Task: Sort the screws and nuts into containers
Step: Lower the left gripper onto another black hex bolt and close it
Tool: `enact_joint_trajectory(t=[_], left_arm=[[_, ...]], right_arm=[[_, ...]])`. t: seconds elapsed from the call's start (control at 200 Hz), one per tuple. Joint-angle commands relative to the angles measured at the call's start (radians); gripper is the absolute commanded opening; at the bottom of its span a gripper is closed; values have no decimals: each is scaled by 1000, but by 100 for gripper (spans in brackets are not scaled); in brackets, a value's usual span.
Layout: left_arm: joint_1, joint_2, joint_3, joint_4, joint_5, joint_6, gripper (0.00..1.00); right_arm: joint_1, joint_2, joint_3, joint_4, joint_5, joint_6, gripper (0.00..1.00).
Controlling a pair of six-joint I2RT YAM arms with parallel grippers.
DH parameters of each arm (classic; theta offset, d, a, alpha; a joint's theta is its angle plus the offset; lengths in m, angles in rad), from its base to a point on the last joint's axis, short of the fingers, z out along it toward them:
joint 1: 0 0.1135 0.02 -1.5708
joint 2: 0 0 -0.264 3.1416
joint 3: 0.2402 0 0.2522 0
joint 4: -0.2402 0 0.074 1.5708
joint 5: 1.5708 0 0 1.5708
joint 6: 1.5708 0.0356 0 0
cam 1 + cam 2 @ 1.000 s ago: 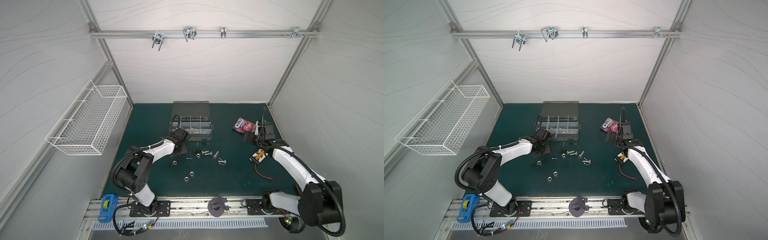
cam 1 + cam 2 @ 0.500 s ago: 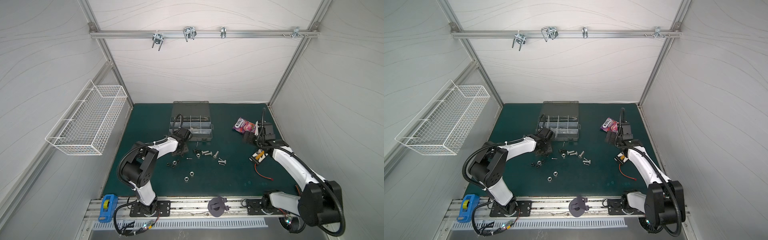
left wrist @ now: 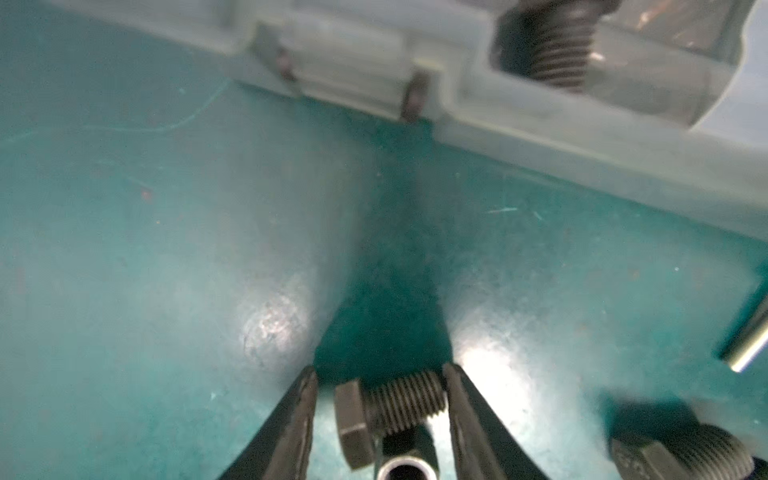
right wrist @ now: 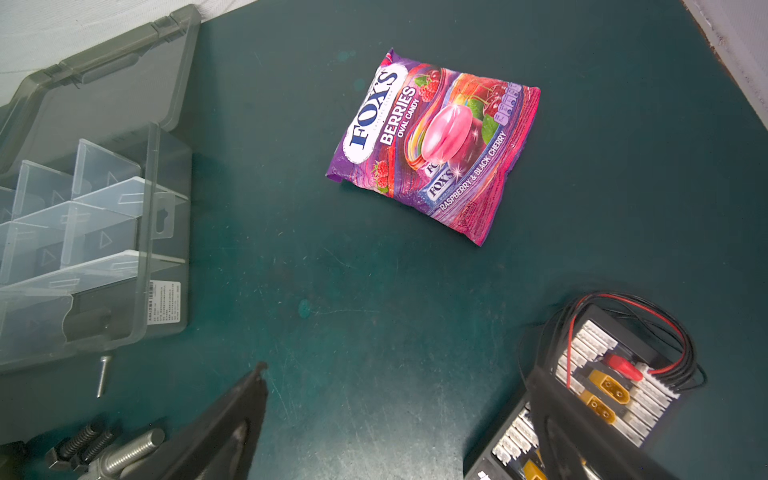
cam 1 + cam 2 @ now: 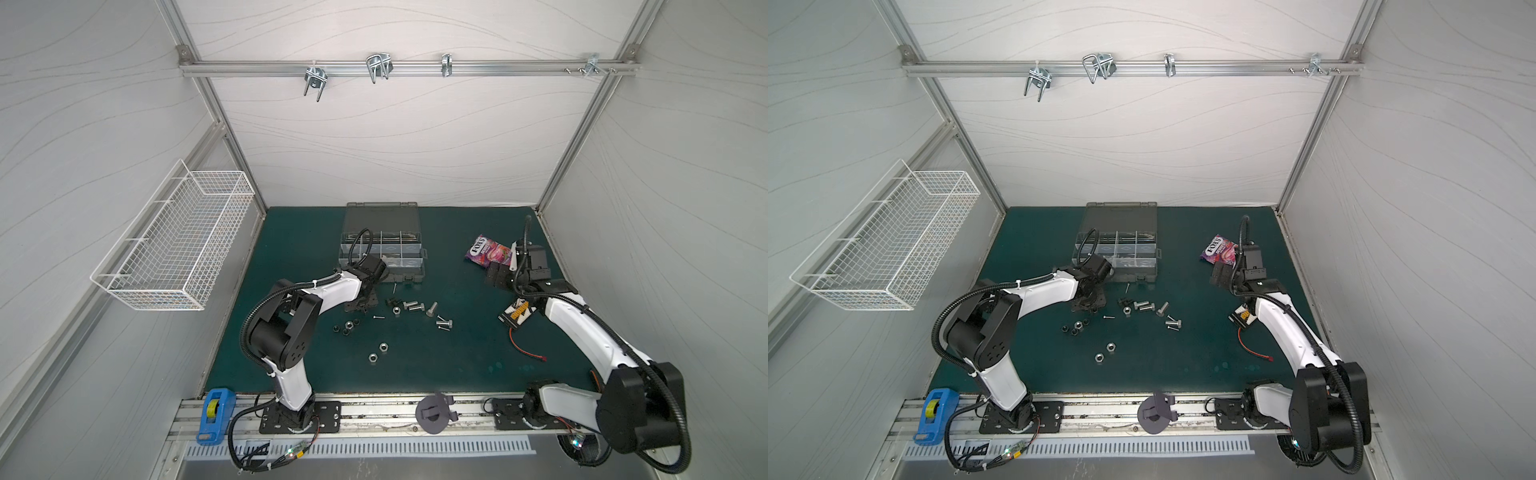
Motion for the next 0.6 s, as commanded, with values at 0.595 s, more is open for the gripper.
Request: enact_joint_trajectory(t=[0.595], left_arm=[[-19,19,8,-40,-28,-21,33]], right_arm=[[6,-32,-22,2,29,10,99]])
